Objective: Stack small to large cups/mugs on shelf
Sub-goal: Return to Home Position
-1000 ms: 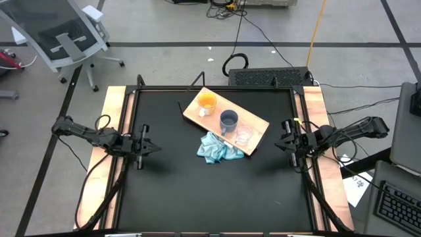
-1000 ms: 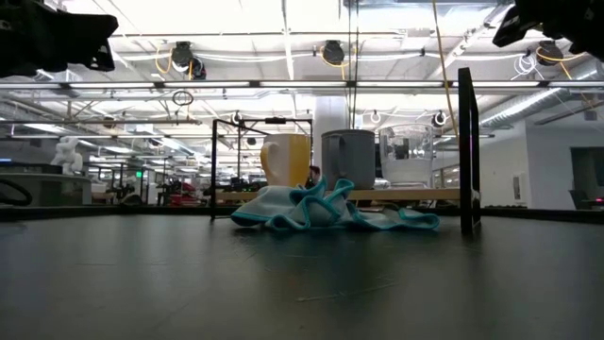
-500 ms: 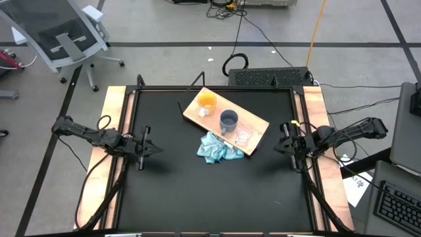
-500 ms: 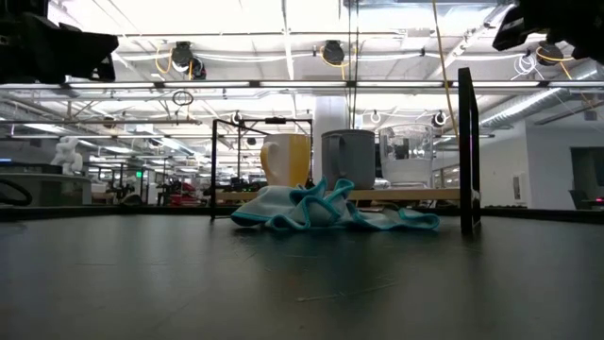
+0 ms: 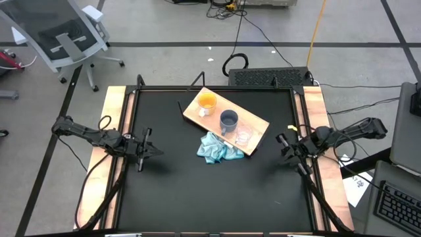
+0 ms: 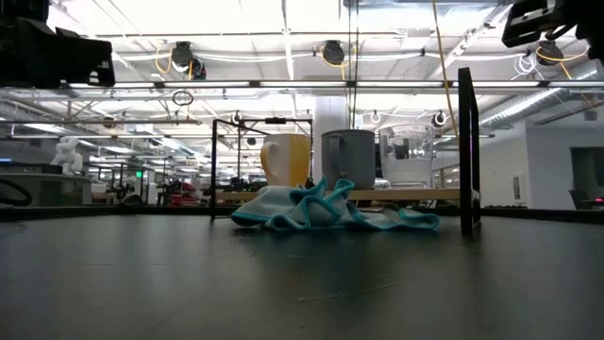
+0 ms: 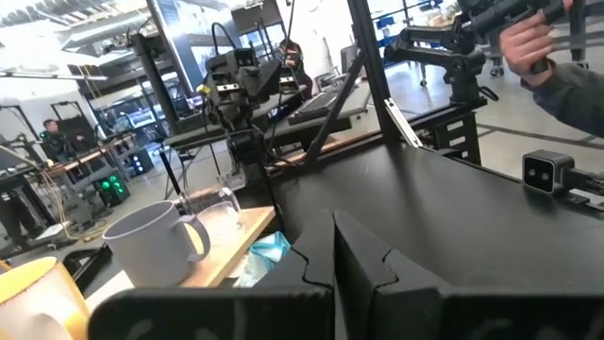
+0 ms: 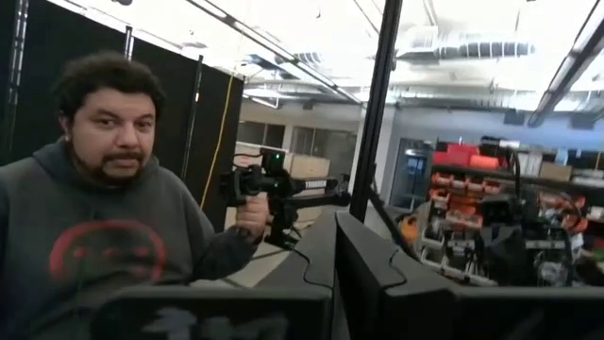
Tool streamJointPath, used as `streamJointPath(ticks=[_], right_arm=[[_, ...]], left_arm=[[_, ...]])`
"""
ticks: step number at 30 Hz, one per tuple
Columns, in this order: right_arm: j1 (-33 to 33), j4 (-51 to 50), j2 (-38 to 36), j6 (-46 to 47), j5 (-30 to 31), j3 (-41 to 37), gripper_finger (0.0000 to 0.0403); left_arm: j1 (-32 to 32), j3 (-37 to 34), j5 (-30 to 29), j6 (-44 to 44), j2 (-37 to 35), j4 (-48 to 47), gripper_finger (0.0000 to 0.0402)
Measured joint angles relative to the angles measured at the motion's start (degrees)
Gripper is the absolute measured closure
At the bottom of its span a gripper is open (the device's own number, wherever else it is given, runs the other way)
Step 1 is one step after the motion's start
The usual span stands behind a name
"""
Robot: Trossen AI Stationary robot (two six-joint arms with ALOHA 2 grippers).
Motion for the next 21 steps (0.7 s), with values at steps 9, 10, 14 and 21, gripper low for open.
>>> streamJointPath(ticks=[9, 10, 14, 21], right_arm=[[0.0, -8.8, -4.0, 3.9, -0.4, 0.0, 0.0403], [0.0, -9.8, -4.5, 4.1, -1.0, 0.0, 0.0403], [0.0, -11.4, -5.8, 5.2, -1.6, 0.0, 0.0403], [0.0, -15.2, -6.4, 5.5, -1.6, 0.0, 0.0403]], left_arm=[[0.0, 0.0, 0.0, -0.1, 0.0, -2.4, 0.04], [0.0, 0.0, 0.0, -0.1, 0.0, -2.9, 0.04], [0.0, 0.0, 0.1, -0.5, 0.0, -4.0, 0.04], [-0.1, 0.0, 2.0, -1.1, 0.0, -4.2, 0.04]])
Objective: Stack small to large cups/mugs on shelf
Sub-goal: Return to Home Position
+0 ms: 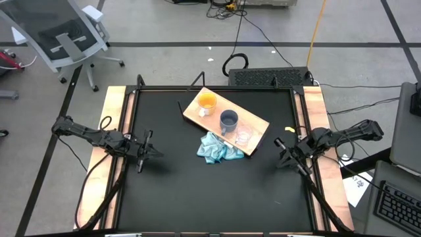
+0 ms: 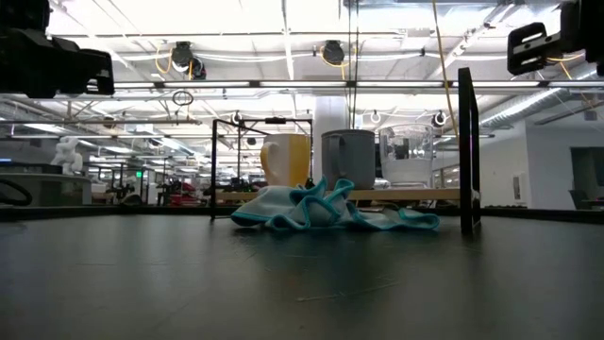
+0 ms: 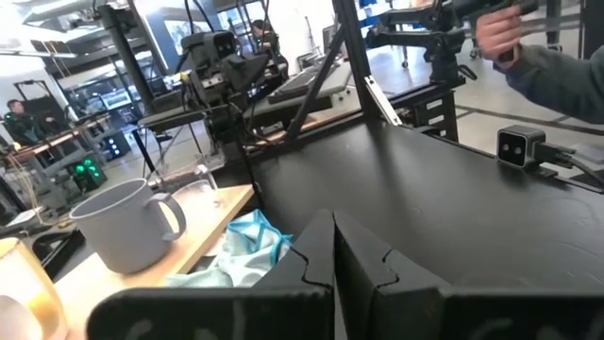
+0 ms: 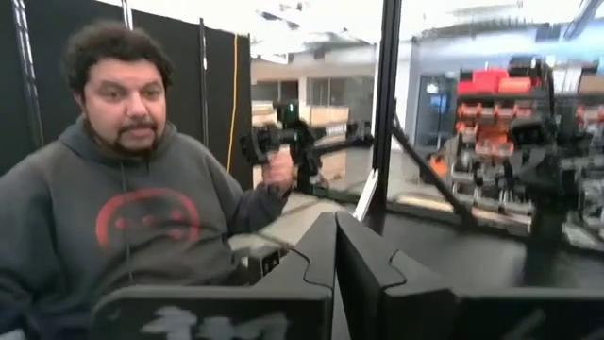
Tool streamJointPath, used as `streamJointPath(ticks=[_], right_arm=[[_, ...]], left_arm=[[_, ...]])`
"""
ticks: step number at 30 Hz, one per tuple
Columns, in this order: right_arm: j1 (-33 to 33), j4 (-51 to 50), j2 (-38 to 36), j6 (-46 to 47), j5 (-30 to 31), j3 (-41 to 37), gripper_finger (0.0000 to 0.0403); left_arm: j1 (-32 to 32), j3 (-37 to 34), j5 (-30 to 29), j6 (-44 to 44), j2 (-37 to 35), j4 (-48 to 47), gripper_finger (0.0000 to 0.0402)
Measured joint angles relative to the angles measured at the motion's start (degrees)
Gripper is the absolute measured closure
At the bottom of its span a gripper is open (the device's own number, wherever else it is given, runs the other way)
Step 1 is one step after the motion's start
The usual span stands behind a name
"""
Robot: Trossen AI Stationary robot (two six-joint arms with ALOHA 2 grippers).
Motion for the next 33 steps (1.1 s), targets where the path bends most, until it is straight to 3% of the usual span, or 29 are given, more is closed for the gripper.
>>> streamJointPath(ticks=[25, 33], right_arm=[[0.0, -1.8, 0.0, -3.5, 0.0, 0.0, 0.0403], [0.0, -1.8, 0.0, -4.6, 0.0, 0.0, 0.0403]], left_arm=[[0.0, 0.0, -0.1, 0.3, 0.0, -0.8, 0.0382], [0.0, 0.0, -0.3, -0.2, 0.0, -0.5, 0.0398]])
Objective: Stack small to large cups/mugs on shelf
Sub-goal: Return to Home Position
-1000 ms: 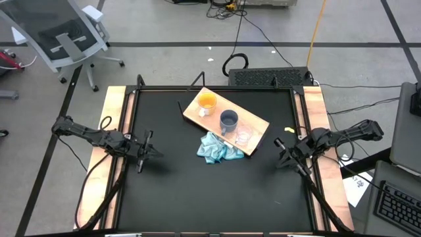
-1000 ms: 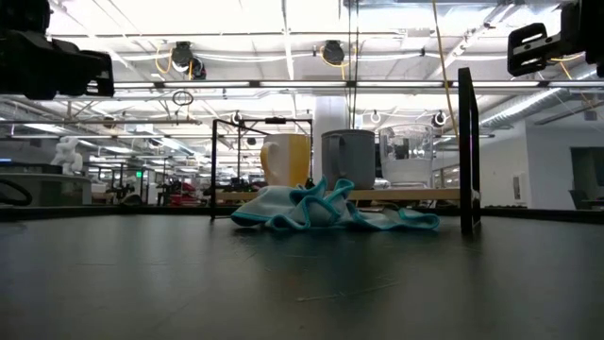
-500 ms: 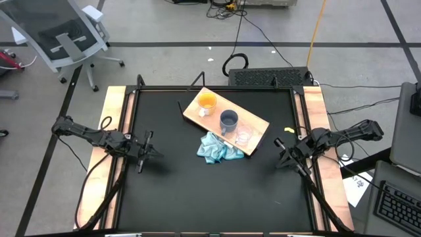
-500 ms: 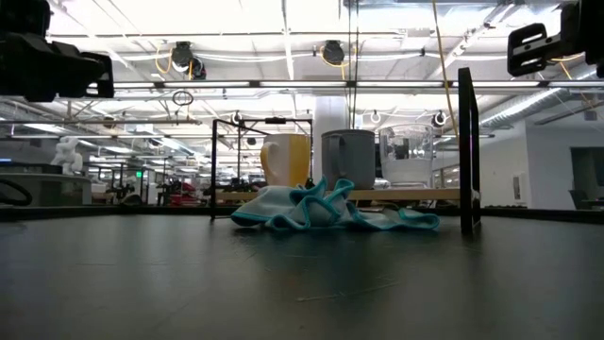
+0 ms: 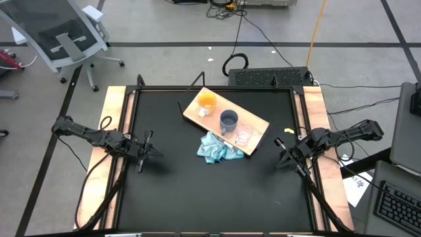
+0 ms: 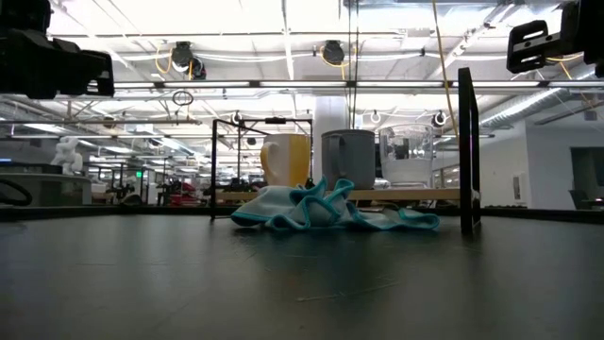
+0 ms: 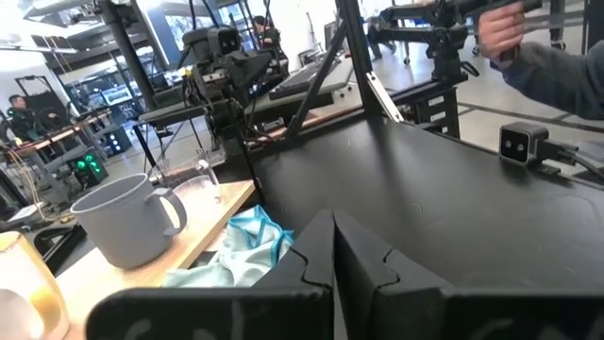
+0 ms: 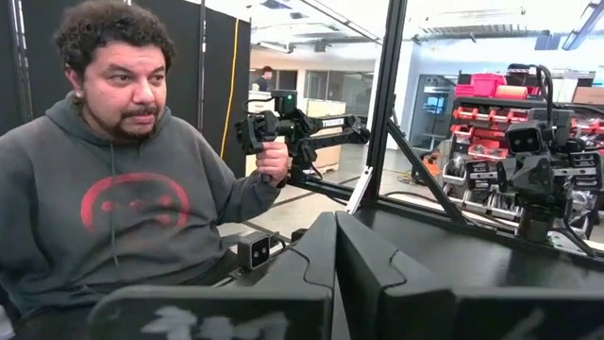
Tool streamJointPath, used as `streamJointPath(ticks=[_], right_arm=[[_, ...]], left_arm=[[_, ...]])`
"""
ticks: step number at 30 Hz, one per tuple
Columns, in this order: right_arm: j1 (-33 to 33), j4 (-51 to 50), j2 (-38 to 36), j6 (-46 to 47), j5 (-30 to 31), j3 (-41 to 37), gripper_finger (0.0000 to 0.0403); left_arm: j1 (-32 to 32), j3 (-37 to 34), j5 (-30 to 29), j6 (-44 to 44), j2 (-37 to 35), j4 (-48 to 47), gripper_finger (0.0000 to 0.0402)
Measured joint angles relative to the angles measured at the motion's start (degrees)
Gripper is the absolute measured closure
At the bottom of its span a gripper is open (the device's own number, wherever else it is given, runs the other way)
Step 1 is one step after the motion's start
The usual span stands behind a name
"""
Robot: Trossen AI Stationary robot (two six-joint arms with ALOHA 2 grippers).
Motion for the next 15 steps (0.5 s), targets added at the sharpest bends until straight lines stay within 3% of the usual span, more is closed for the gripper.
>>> streamJointPath(ticks=[15], right_arm=[[0.0, 0.0, 0.0, -3.2, 0.0, 0.0, 0.0403]], left_arm=[[0.0, 0.0, 0.0, -0.6, 0.0, 2.2, 0.038]])
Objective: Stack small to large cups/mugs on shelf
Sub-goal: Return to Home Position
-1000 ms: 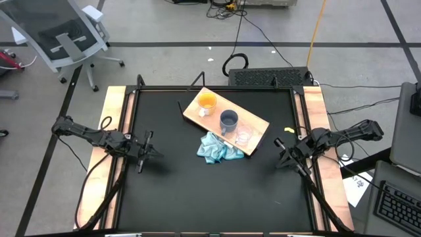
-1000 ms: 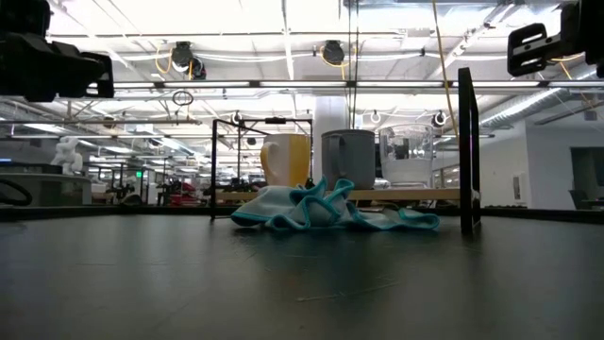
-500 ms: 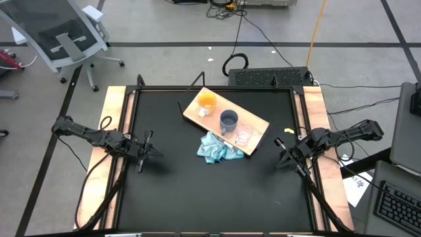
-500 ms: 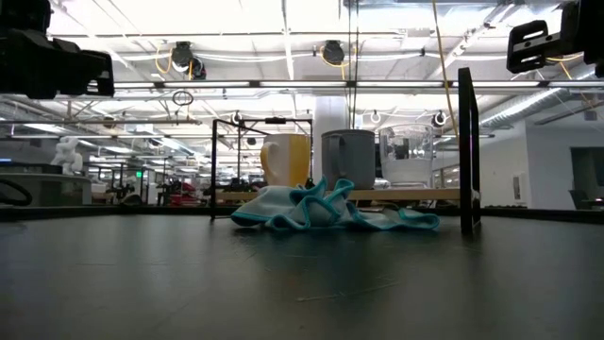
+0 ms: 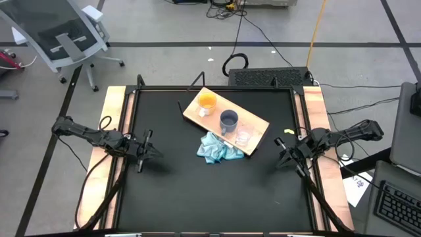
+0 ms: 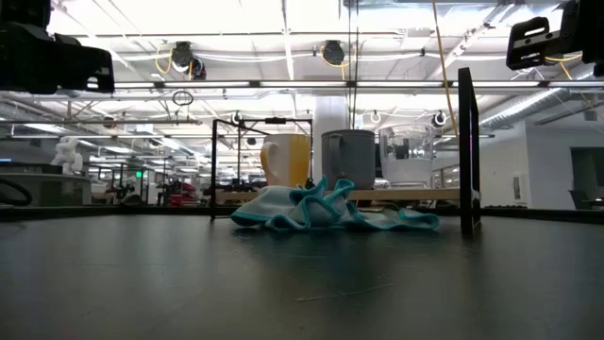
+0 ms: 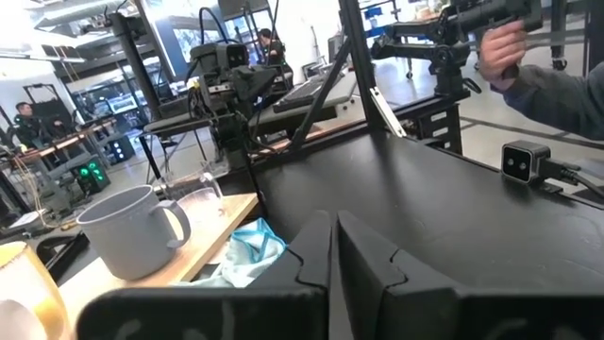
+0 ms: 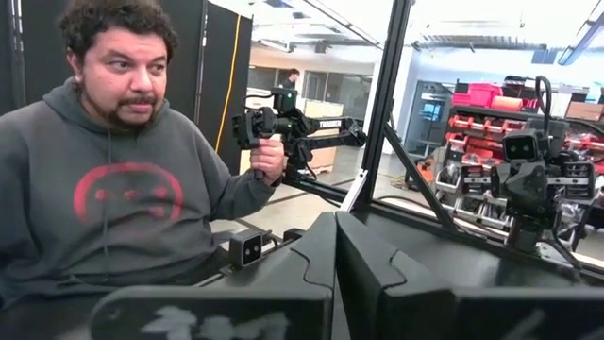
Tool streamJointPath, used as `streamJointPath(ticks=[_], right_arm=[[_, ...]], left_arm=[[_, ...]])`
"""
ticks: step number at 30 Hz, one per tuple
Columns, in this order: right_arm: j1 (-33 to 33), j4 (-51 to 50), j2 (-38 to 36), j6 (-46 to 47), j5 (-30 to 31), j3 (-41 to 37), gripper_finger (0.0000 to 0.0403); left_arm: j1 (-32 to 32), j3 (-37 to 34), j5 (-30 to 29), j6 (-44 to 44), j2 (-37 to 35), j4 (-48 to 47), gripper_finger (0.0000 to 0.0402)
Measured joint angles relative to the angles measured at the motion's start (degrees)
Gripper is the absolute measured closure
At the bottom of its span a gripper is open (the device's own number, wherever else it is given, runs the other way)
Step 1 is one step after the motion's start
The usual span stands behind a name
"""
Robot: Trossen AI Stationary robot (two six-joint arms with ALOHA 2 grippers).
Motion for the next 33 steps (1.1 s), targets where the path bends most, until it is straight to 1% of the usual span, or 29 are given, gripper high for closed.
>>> streamJointPath(ticks=[8, 18, 33], right_arm=[[0.0, 3.3, 0.0, 1.6, 0.1, 0.0, 0.0403], [0.0, 3.1, 0.0, 2.1, 0.2, 0.0, 0.0403], [0.0, 3.1, 0.0, 2.1, 0.3, 0.0, 0.0403]], left_arm=[[0.0, 0.0, 0.0, -1.0, 0.0, 0.0, 0.0399], [0.0, 0.0, 0.0, -1.1, 0.0, 0.0, 0.0371], [0.0, 0.0, 0.0, -1.0, 0.0, 0.1, 0.0369]])
